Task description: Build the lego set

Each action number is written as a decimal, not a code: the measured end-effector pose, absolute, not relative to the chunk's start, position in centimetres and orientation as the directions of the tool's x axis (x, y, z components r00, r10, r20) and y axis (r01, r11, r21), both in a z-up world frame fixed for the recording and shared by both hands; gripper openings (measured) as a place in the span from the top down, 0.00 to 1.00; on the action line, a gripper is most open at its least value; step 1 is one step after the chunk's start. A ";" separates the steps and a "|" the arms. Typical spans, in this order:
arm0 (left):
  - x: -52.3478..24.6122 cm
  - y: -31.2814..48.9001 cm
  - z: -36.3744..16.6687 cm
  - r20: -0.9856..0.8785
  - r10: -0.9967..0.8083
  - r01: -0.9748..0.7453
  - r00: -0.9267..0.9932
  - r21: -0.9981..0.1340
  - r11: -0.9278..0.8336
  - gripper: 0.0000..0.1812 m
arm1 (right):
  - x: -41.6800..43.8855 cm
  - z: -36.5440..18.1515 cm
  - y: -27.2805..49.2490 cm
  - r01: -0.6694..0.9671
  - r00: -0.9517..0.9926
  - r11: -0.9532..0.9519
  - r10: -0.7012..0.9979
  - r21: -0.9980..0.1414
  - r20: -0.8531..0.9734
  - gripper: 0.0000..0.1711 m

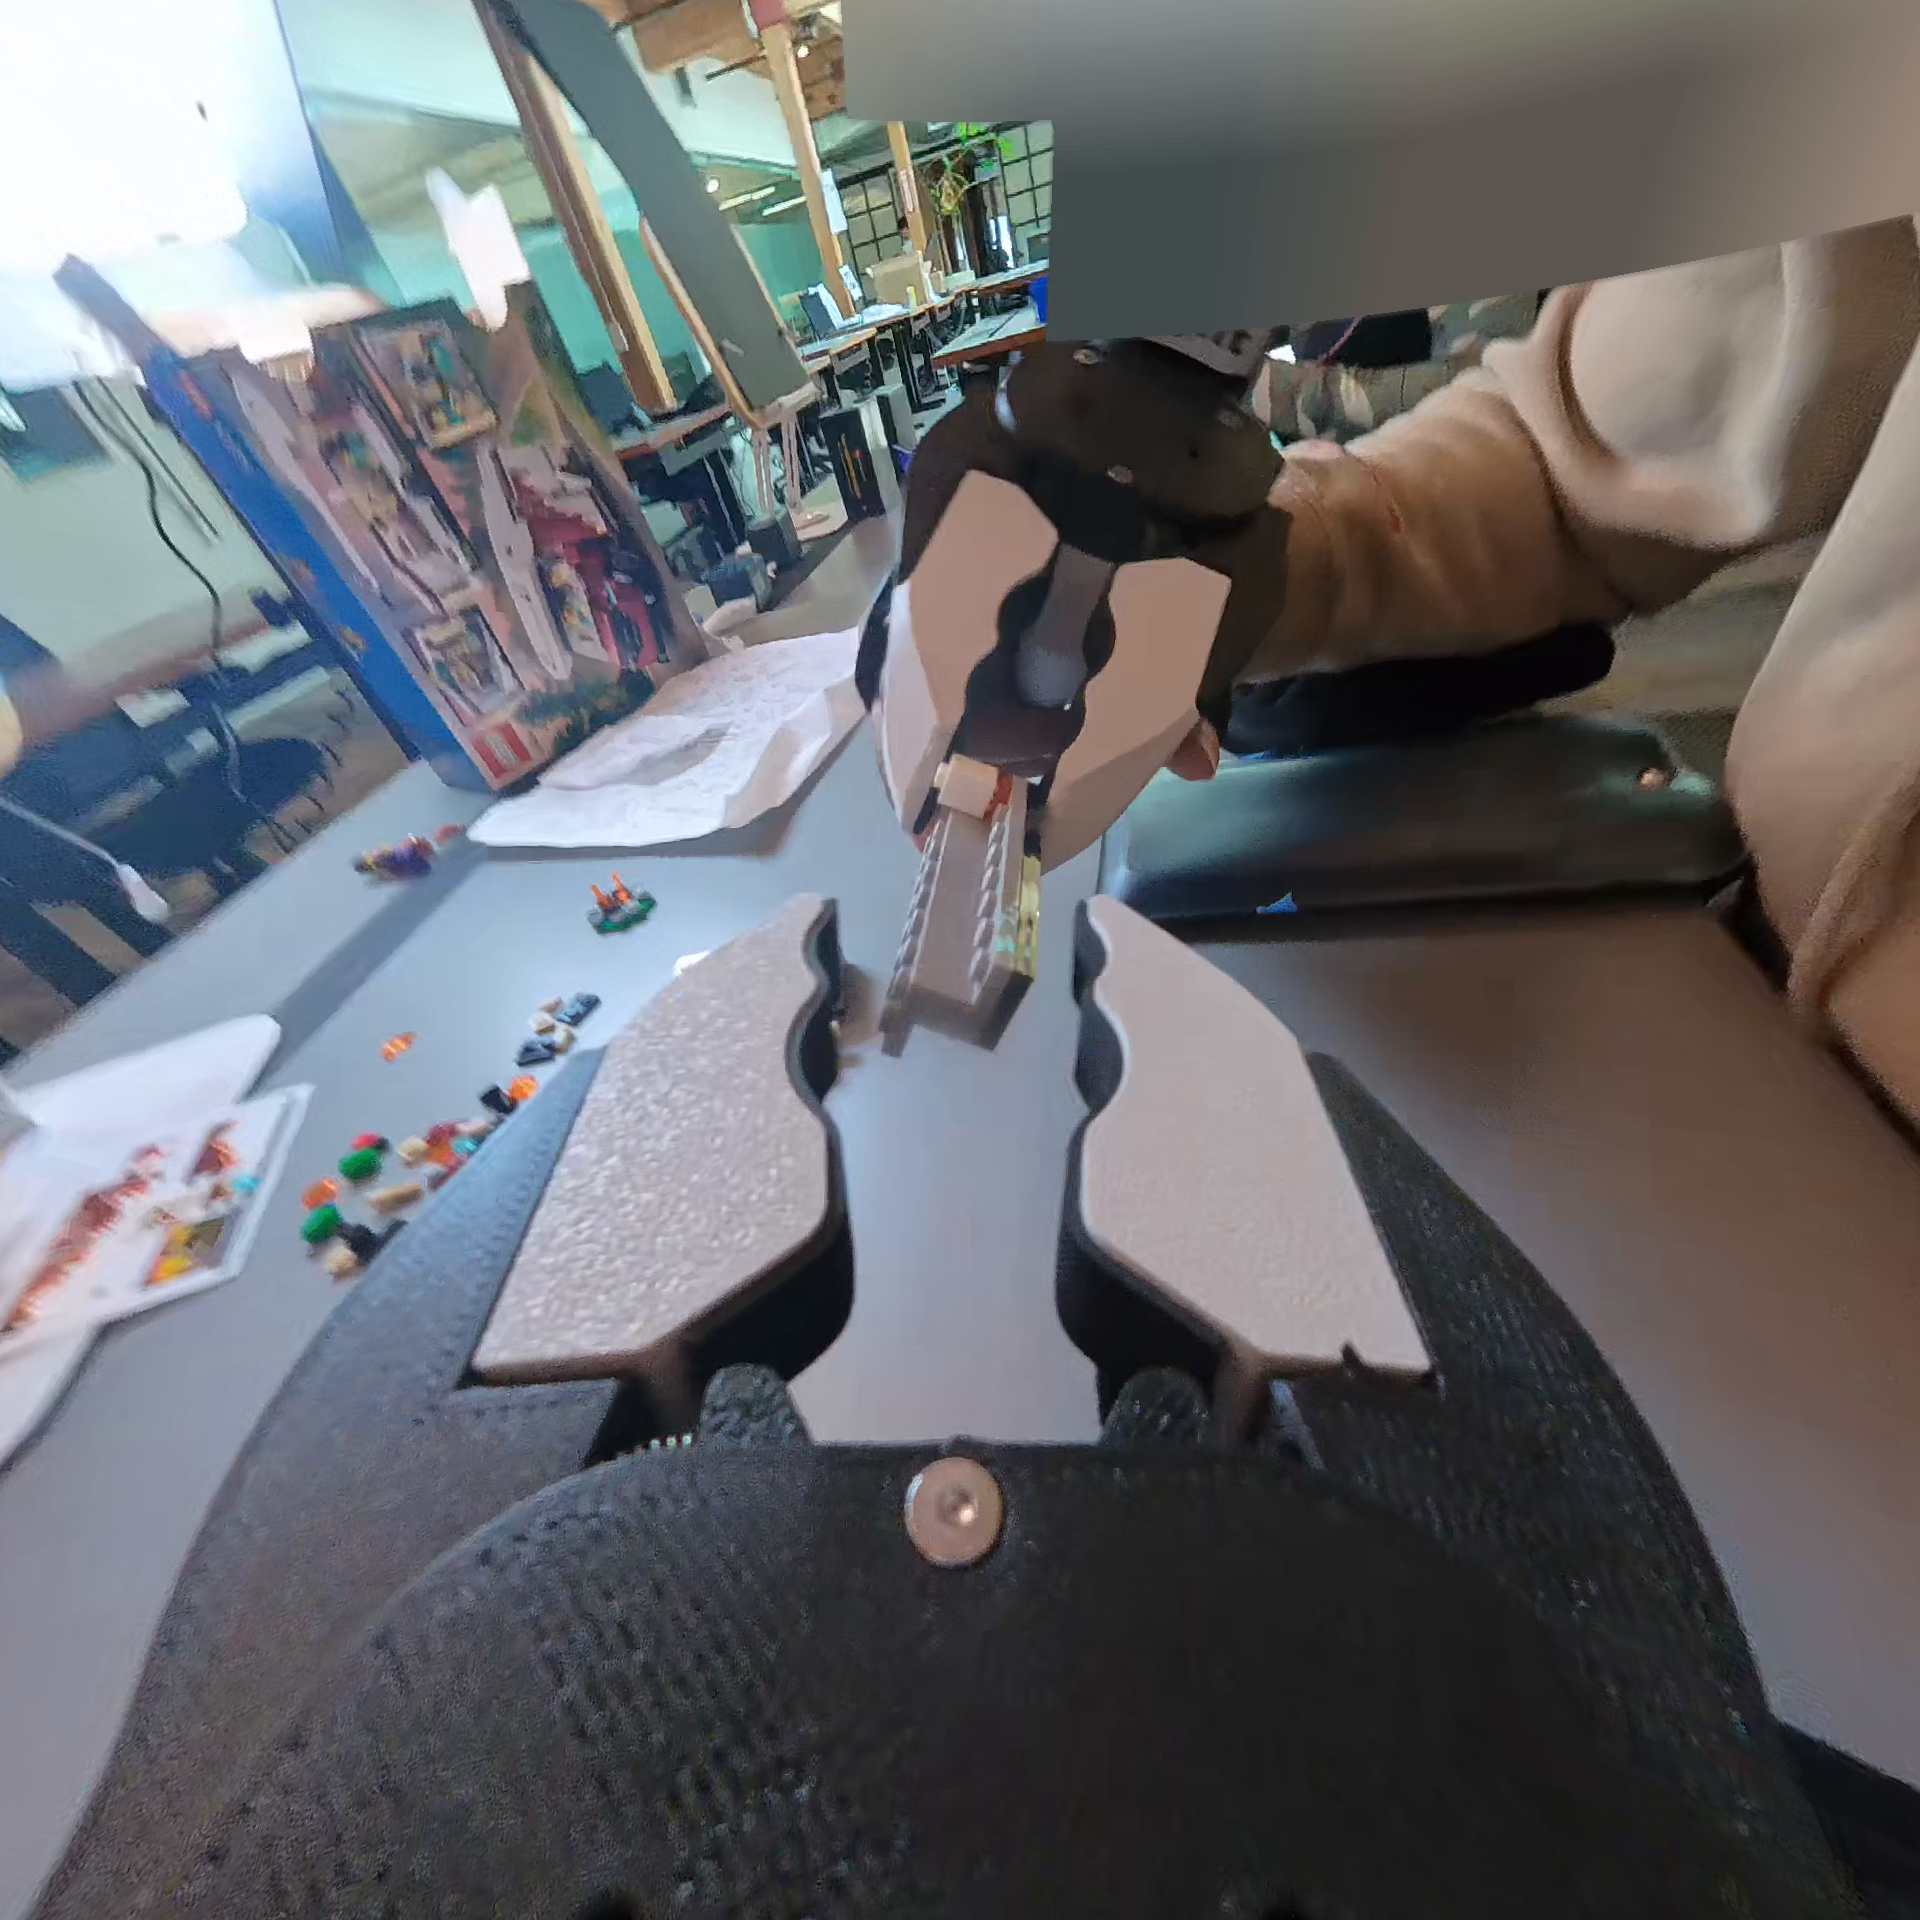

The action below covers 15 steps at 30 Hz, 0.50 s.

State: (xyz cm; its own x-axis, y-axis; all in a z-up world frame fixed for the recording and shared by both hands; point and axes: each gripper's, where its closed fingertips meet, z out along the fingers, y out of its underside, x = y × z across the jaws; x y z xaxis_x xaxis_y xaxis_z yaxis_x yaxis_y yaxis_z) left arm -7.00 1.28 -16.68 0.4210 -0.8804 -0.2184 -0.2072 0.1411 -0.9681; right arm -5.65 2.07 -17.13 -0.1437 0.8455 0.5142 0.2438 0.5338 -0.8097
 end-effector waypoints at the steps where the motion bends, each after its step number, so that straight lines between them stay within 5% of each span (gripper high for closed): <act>1: -7.2 1.5 -16.8 -0.133 -0.898 -0.174 0.420 -0.983 0.064 0.72 | -5.6 -17.2 2.4 0.253 -0.127 0.566 0.824 -0.785 0.553 0.88; 6: -7.3 2.1 -17.5 0.219 -0.908 -0.028 0.358 -0.969 -0.245 0.72 | -5.6 -18.2 3.1 0.295 -0.084 0.755 0.631 -0.585 0.771 0.88; 10: -7.0 2.1 -18.9 0.227 -0.902 -0.079 0.368 -0.958 -0.274 0.83 | -5.7 -18.6 3.0 0.304 -0.094 0.833 0.509 -0.462 0.856 0.88; 15: -6.9 1.8 -18.7 0.143 -0.916 -0.124 0.374 -0.971 -0.202 0.84 | -5.6 -18.6 3.0 0.299 -0.087 0.780 0.595 -0.549 0.799 0.87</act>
State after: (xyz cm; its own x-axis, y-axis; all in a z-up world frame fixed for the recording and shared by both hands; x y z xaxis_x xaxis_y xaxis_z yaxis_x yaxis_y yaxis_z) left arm -6.94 1.83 -18.74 0.3736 -0.9165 0.1432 -0.1242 -0.2025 -0.9714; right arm -5.59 3.02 -18.56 -0.0874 0.5953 0.7988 0.2994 0.7805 -0.5489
